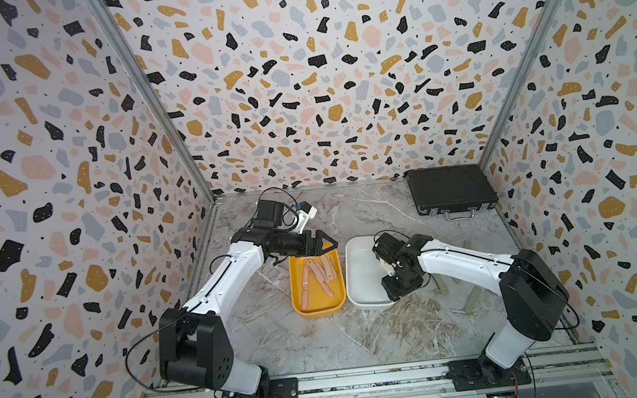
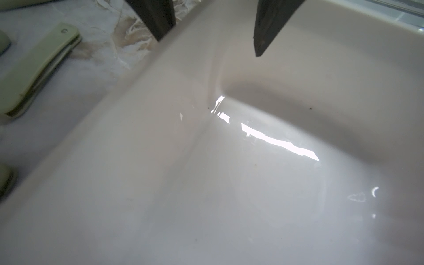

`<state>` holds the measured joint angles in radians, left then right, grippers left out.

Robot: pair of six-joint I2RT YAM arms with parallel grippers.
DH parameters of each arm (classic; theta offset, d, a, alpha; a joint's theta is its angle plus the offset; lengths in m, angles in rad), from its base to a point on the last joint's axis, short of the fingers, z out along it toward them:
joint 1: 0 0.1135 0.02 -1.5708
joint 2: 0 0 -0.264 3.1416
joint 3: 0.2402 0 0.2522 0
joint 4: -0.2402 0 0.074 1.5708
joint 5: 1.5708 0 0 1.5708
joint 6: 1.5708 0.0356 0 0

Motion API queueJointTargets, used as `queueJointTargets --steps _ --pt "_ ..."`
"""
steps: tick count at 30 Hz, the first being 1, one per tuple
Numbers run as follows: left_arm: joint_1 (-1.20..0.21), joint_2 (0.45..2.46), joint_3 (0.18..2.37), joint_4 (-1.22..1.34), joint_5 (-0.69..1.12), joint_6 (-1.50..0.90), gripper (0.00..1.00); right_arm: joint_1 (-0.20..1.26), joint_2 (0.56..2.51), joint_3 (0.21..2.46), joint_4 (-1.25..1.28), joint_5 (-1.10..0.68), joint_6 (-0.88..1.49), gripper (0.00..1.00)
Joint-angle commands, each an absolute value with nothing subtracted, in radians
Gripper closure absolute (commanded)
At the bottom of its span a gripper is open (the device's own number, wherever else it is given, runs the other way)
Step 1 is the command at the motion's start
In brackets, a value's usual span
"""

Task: Place the fruit knives into the storage box by color
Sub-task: Move the storage box to the center of the board.

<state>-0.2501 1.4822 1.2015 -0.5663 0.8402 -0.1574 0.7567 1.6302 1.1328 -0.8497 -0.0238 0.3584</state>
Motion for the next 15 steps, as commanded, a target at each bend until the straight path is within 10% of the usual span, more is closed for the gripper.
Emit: queueJointTargets --steps 1,15 --pt "-0.251 1.451 1.230 -0.543 0.862 -0.155 0.10 0.757 1.562 1.207 -0.906 0.026 0.348 0.41" --pt "-0.252 1.473 1.331 -0.485 0.931 -0.184 0.10 0.505 1.583 1.360 -0.873 0.038 0.314 0.30"
